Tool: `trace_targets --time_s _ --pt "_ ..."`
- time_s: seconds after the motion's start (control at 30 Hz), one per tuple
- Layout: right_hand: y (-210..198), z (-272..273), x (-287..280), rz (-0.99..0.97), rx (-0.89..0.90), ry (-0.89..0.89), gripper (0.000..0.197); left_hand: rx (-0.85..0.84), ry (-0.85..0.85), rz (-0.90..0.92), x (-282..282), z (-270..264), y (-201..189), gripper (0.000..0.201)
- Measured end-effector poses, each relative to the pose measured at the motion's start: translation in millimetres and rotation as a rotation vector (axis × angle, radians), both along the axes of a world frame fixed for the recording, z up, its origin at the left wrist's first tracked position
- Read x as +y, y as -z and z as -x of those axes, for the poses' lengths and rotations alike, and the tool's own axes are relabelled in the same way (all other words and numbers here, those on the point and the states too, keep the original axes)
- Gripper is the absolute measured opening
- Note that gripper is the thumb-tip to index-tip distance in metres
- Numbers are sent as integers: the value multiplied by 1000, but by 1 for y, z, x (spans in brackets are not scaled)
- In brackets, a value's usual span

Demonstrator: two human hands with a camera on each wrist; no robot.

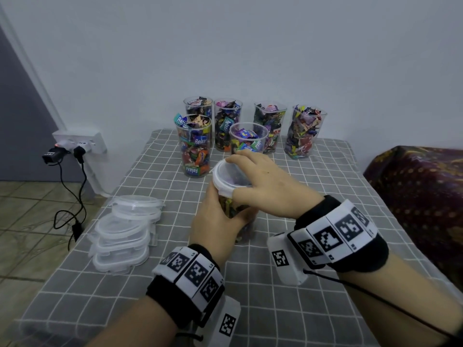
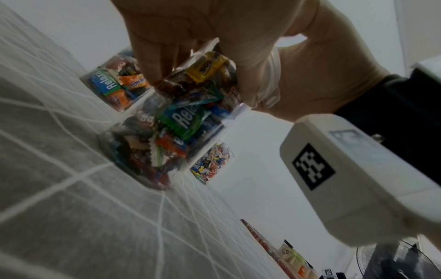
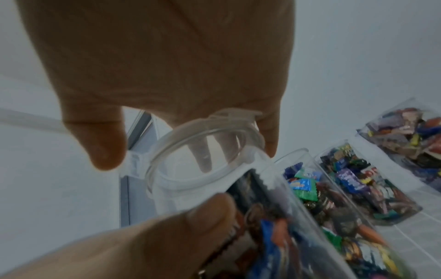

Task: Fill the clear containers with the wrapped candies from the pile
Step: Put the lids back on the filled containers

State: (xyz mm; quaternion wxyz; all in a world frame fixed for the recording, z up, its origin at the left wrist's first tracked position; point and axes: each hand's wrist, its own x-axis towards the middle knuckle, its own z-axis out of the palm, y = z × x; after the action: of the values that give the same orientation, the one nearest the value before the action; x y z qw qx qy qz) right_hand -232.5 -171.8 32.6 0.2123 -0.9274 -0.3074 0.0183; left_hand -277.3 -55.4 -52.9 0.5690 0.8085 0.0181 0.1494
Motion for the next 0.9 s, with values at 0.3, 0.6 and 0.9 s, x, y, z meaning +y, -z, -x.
trace_targets --time_s 0.3,0.6,0.9 --pt "3 4 -1 -43 -42 14 75 20 -16 15 -1 -1 2 73" --pt "11 2 3 -90 -142 49 72 7 22 38 1 -1 1 71" --pt "-10 -20 1 13 50 54 57 103 277 61 24 -13 -2 72"
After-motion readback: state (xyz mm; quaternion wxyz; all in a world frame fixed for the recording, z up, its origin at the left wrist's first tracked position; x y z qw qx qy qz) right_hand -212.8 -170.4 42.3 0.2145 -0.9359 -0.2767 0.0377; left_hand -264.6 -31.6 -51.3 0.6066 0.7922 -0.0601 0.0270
